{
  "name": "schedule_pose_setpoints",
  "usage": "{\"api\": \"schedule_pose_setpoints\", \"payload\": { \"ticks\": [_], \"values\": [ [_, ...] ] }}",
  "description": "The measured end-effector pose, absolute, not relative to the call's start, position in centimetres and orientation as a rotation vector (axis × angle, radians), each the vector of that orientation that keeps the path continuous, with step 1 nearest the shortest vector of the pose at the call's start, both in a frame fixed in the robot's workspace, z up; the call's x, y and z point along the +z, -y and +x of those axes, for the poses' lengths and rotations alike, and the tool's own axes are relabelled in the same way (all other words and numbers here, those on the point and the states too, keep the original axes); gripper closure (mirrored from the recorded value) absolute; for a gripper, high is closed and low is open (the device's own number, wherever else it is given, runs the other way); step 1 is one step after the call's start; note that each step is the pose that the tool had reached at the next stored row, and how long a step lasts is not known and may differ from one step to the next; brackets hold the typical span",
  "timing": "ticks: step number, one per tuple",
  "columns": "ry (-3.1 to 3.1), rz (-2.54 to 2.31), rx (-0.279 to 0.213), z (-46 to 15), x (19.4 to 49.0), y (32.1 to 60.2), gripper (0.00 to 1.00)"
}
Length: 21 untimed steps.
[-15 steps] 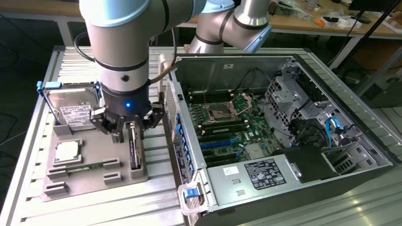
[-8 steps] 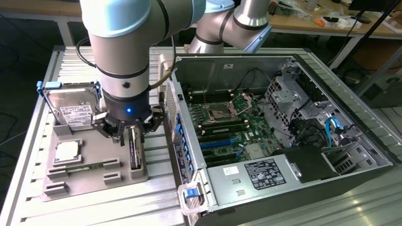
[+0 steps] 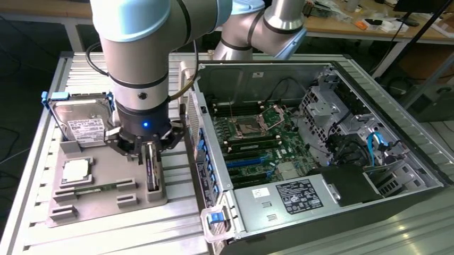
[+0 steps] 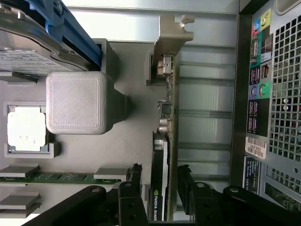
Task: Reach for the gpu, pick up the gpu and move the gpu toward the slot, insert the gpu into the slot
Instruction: 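Pick up the gpu and move the gpu toward the slot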
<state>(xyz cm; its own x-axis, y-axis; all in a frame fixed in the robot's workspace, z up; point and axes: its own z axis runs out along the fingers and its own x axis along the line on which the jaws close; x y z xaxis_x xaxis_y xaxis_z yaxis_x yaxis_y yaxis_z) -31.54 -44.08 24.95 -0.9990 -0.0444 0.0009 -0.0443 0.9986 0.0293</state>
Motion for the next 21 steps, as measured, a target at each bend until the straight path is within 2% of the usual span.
{"api": "schedule_pose_setpoints", "payload": {
  "ticks": [3,13,21],
  "values": [
    [3.139,0.07,-0.046,-31.5,24.9,44.1,0.72],
    [3.14,0.07,-0.046,-31.5,25.2,44.1,0.73],
    [3.144,0.07,-0.039,-31.5,28.7,44.1,0.73]
  ]
}}
